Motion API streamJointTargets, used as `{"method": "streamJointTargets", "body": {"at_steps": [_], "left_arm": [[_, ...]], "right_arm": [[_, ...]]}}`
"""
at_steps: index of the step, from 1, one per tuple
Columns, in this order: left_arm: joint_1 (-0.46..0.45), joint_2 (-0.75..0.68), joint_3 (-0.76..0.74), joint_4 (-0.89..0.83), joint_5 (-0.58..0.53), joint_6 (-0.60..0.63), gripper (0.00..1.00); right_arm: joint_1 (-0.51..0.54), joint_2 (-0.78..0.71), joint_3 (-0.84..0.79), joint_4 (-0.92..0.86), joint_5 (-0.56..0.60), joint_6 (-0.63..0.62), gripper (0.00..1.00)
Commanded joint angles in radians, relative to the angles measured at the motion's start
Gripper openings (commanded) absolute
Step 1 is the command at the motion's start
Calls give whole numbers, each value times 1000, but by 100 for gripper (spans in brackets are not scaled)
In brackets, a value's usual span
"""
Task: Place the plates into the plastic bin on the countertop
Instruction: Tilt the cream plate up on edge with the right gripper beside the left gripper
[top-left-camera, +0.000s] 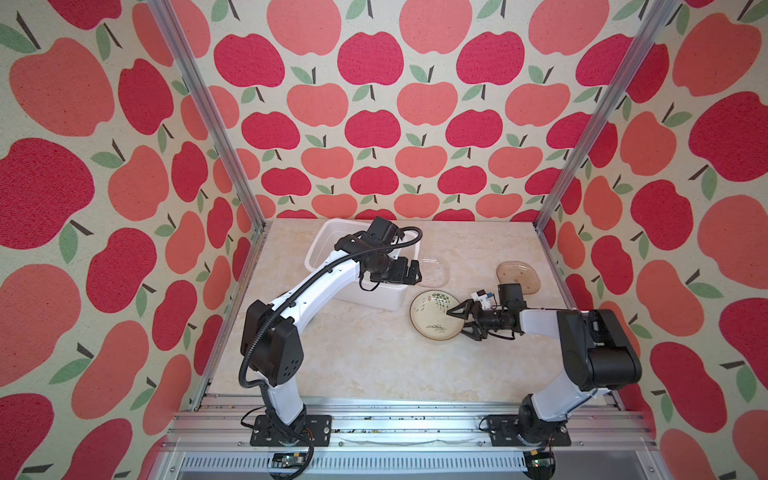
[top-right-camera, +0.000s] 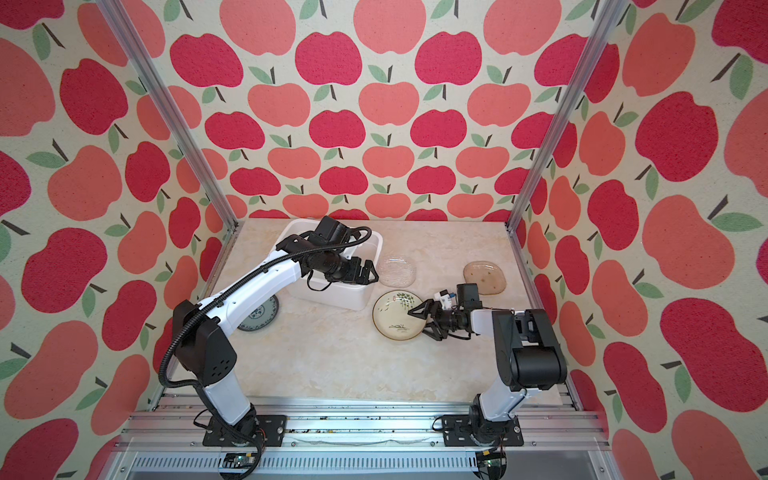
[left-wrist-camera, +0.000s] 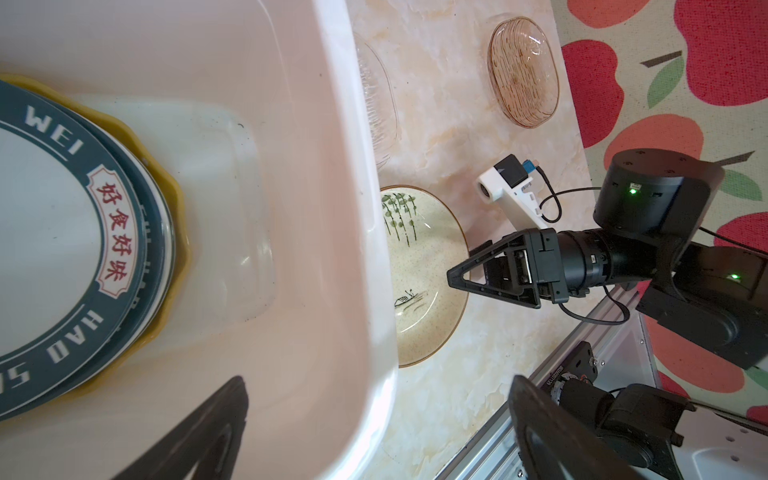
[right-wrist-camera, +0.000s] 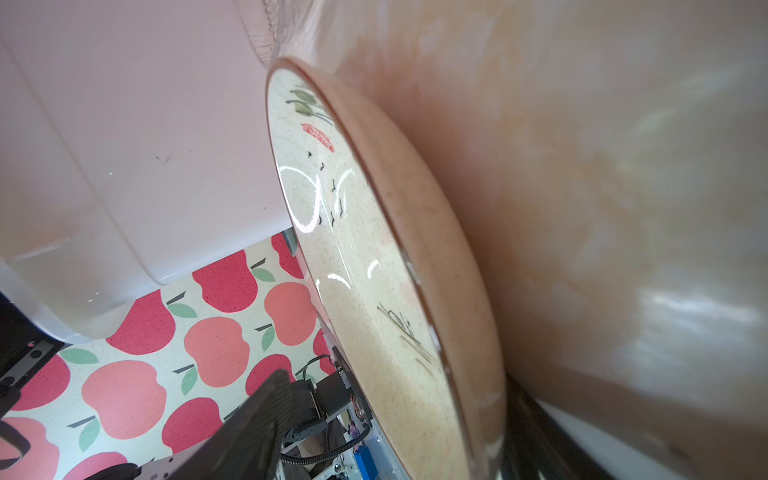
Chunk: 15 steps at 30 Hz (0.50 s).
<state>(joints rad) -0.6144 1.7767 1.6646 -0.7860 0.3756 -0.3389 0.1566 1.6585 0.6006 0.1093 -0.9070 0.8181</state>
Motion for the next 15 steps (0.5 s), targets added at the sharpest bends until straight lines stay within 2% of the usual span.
{"method": "streamJointTargets", "body": {"at_steps": [1,15], "left_arm": [[-14,10,17,-2,20,15,99],[-68,-4,-20,21,-17,-27,99]], "right_arm": [[26,61,-39,119,33,85,76],[84,66,-22,339,0,219,71]]}}
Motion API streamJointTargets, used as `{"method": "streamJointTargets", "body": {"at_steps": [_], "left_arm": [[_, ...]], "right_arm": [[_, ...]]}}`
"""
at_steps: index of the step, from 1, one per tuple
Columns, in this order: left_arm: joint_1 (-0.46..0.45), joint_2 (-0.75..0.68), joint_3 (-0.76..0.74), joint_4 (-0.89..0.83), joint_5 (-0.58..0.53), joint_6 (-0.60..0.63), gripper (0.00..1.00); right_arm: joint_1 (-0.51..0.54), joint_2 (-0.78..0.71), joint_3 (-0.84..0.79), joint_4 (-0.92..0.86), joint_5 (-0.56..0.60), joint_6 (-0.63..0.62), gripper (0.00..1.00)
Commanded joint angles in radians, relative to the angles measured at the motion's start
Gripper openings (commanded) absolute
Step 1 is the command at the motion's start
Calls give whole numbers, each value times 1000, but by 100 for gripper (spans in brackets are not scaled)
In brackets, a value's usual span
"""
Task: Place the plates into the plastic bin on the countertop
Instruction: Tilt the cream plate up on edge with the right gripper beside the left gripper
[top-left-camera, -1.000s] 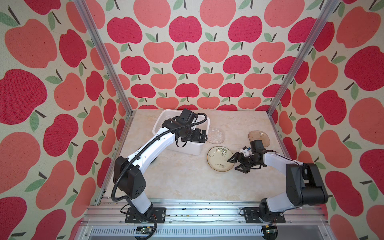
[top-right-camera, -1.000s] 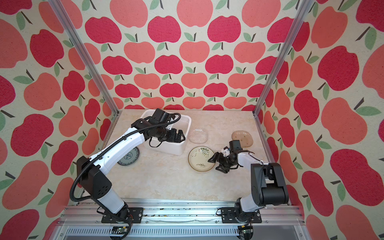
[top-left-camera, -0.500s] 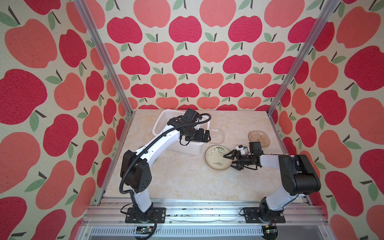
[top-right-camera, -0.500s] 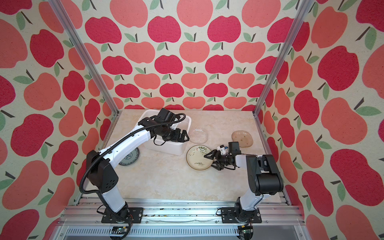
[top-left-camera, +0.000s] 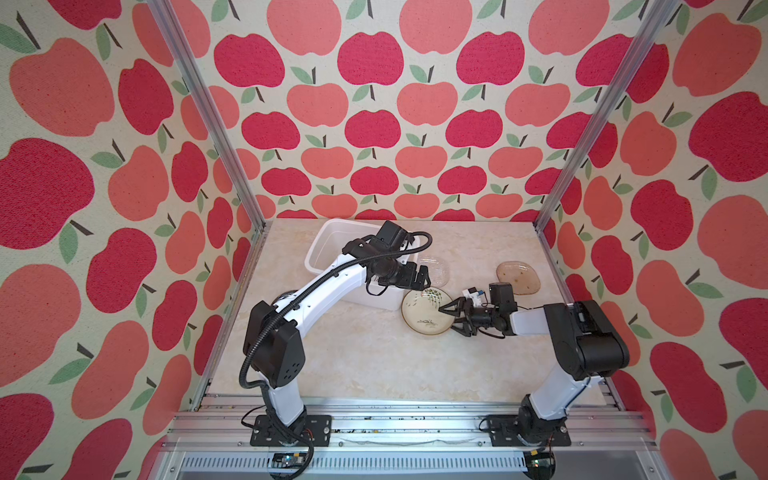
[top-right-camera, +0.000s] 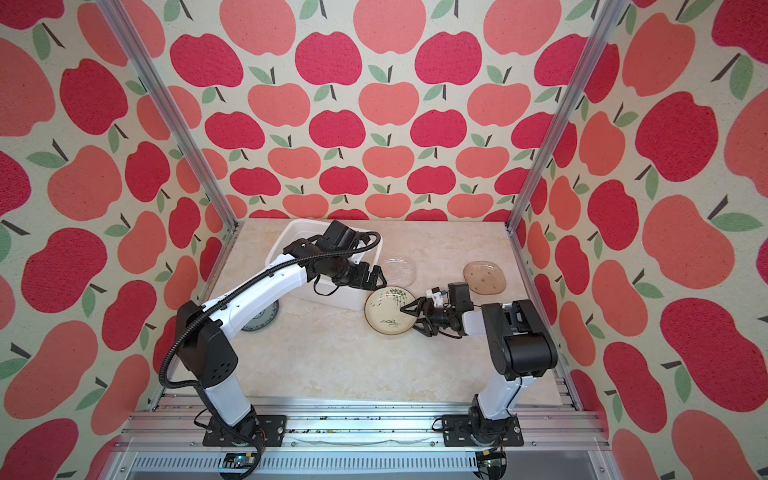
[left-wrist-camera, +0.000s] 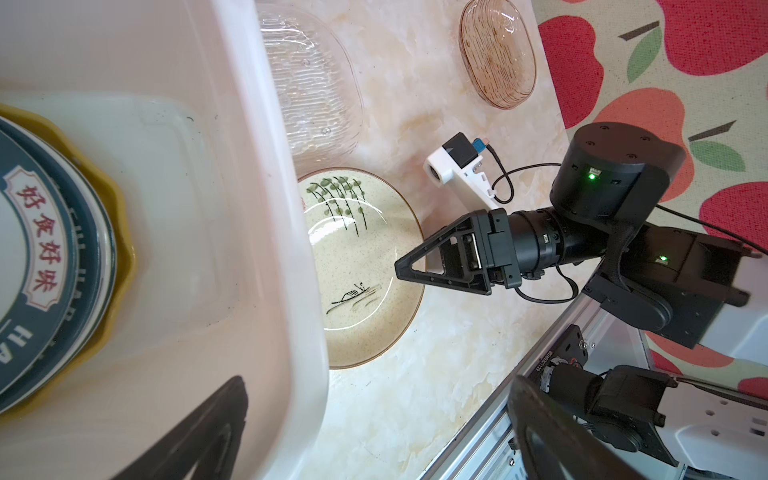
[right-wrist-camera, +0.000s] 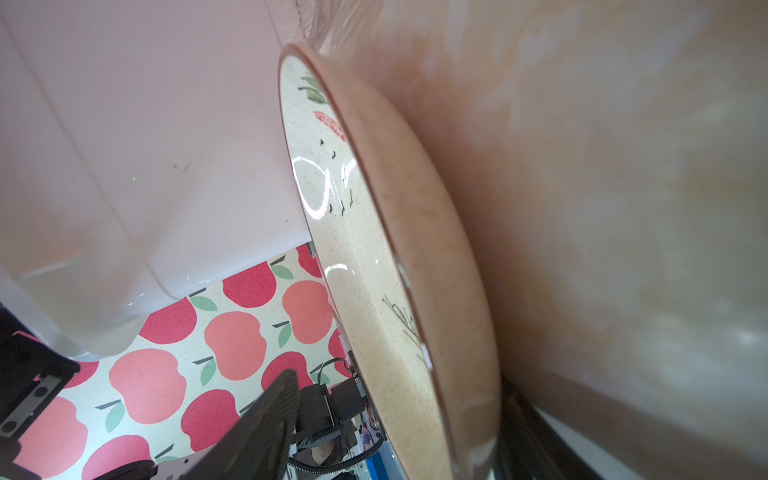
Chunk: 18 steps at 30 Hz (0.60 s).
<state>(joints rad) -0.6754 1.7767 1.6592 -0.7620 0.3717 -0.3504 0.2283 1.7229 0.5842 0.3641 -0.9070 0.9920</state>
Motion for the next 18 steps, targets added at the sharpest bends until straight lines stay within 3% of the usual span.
{"method": "streamJointTargets", "body": {"at_steps": [1,11,14,18], "left_arm": [[-8,-6,-16,-3,-14,-17,99],[-14,-7,-16,-5,-10,-21,99],[-14,-9,-15,-9,-10,-18,99],[-15,-11,-11,-16,-12,-13,99]], "right_arm": [[15,1,-6,106,-2,54,70],[23,98,-70,630,-58,307,62],[23,105,-71,606,-43,297,57],[23,45,-46,389,-14,183,52]]}}
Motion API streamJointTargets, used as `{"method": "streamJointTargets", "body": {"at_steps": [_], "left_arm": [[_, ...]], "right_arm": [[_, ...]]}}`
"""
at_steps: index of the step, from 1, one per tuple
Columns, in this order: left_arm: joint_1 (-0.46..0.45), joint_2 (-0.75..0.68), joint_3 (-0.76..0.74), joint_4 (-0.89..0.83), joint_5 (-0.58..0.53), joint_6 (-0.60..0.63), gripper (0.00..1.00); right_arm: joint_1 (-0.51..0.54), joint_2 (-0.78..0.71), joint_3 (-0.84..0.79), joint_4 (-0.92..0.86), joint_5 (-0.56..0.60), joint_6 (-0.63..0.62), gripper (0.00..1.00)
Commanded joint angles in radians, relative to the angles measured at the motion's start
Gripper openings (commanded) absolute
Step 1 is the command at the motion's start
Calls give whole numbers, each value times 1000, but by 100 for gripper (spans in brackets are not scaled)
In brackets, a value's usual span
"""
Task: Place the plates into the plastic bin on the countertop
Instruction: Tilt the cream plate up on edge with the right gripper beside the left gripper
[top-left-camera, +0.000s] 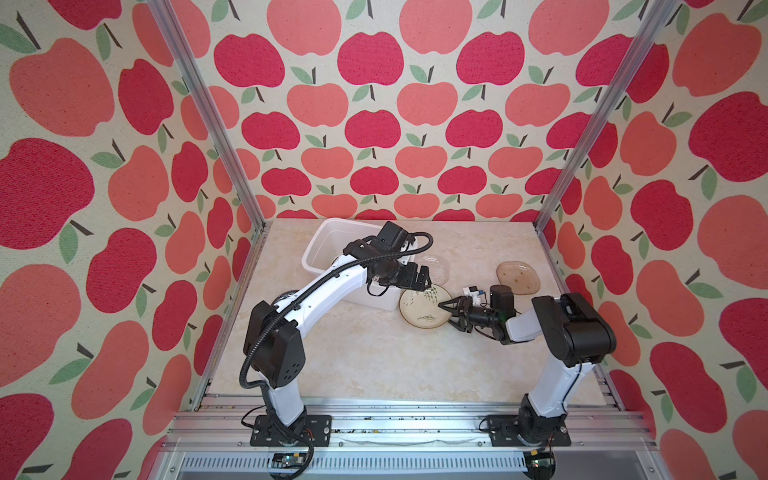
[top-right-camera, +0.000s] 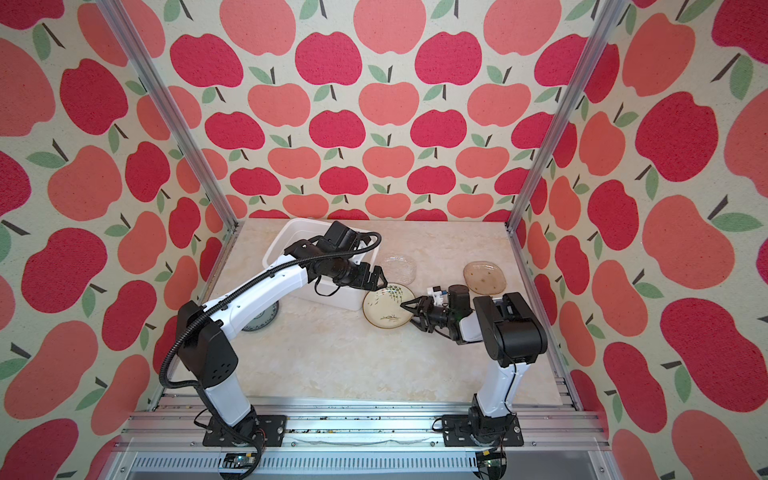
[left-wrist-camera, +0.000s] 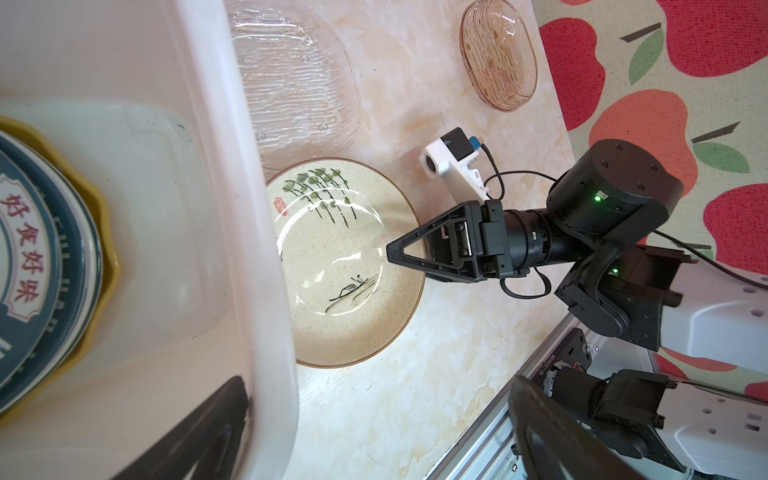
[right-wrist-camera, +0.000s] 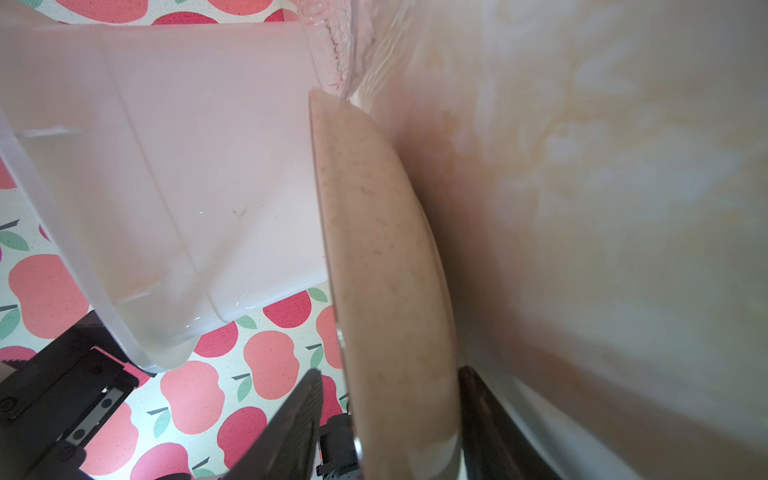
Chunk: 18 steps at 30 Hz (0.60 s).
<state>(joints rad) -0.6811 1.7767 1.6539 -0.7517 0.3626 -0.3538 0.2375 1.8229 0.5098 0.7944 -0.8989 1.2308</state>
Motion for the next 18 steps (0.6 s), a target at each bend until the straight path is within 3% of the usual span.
{"method": "streamJointTargets", "body": {"at_steps": [1,8,18], "left_arm": [[-8,-11,-4,-28,-4,-9,99],[-10,-12,-4,-23,-5,-11,99],[-17,-23,-13,-22,-12,-12,99]], "right_arm": [[14,-80,42,-119,-13,-102,51],[16,-188,123,-530,67,-343,41],[23,-240,149,-710,131,-451,35]]}}
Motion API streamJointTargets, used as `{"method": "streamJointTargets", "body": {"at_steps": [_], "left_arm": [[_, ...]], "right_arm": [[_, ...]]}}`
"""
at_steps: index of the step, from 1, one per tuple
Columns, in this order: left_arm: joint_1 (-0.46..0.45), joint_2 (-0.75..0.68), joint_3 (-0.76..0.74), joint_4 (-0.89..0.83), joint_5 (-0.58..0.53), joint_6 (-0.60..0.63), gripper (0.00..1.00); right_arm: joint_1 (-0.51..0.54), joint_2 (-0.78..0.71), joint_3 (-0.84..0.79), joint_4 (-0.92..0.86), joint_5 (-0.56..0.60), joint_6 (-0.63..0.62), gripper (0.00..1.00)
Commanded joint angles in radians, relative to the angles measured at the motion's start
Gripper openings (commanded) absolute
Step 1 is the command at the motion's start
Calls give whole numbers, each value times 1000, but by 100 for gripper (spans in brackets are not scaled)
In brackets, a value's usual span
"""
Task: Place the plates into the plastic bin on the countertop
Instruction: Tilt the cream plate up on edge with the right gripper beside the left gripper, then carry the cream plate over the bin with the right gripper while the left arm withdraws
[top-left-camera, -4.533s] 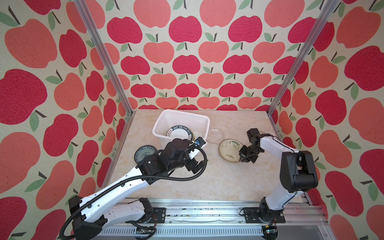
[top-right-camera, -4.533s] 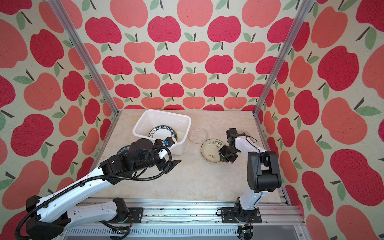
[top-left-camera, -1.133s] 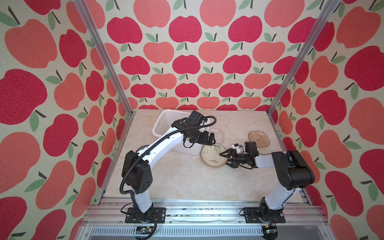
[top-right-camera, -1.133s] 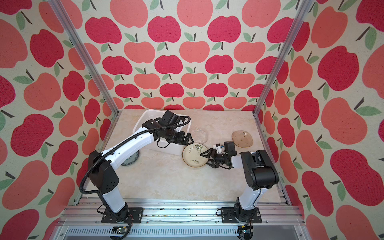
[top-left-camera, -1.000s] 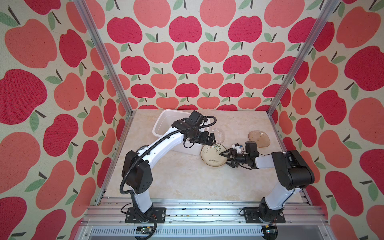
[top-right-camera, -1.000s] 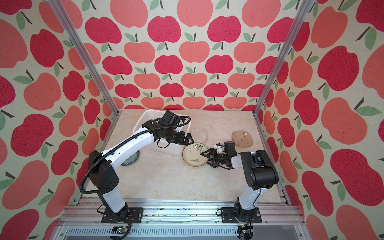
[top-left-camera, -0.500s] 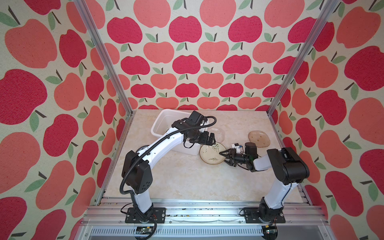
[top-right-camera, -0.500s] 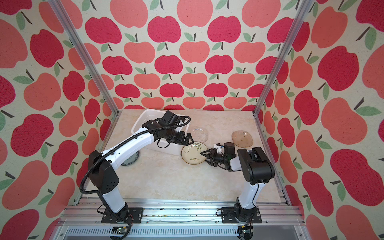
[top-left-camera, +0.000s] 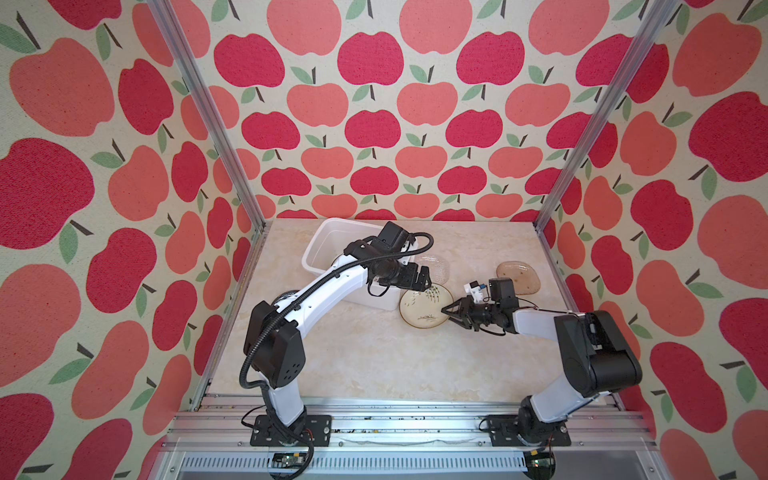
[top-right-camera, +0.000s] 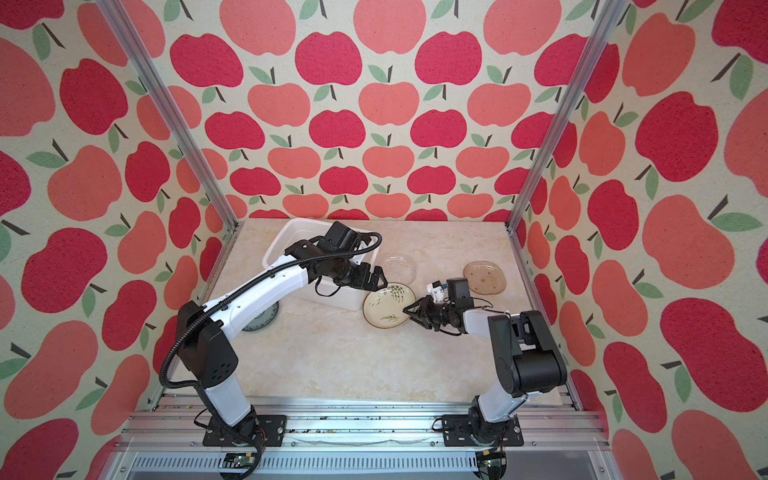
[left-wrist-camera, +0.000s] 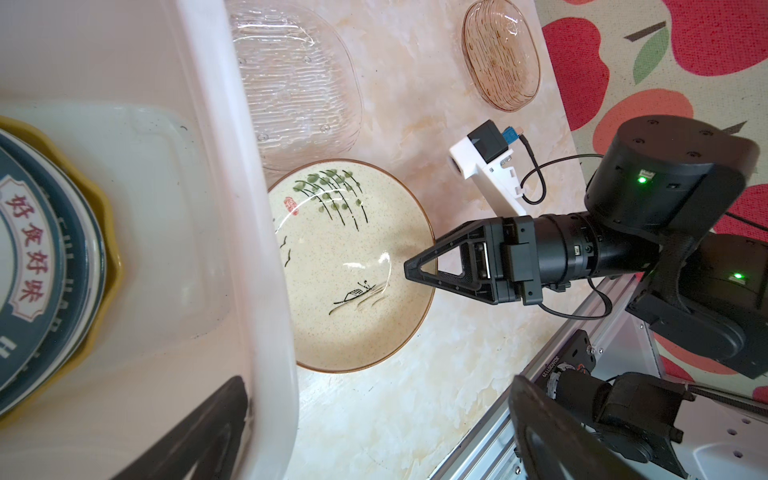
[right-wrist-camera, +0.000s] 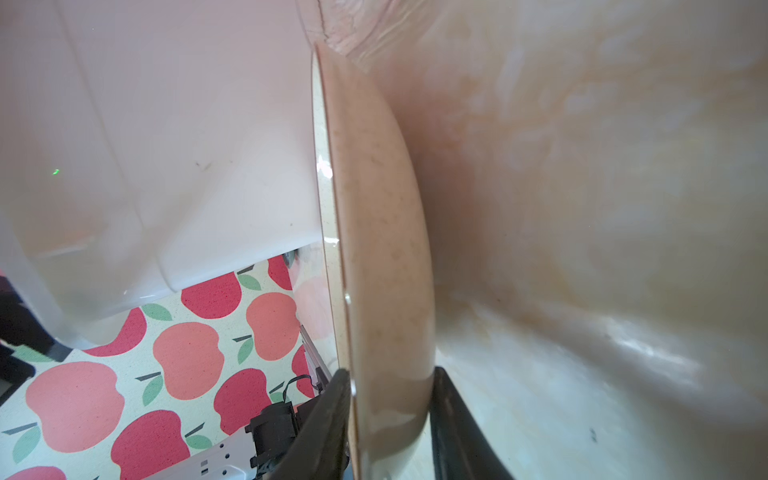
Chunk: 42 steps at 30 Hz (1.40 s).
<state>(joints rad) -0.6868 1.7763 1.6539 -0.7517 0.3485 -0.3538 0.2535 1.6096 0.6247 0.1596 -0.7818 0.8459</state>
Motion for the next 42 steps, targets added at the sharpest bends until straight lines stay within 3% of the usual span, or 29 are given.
{"method": "streamJointTargets", "body": {"at_steps": [1,12,24,42], "left_arm": [[-11,-25,-17,-21,-1,-13,99],[-10,-34,-32,-17,-7,-7,99],[-9,-29,-34,-10,-1,-5,99],[-10,-43,-48,6,0,-8,99]], "right_arm": [[10,-25,39,-82,17,-70,35],[20,12,85,-138,56,-100,36],[41,88,134,-79,12,-89,38],[50,69,195,-278,128,-157,13]]}}
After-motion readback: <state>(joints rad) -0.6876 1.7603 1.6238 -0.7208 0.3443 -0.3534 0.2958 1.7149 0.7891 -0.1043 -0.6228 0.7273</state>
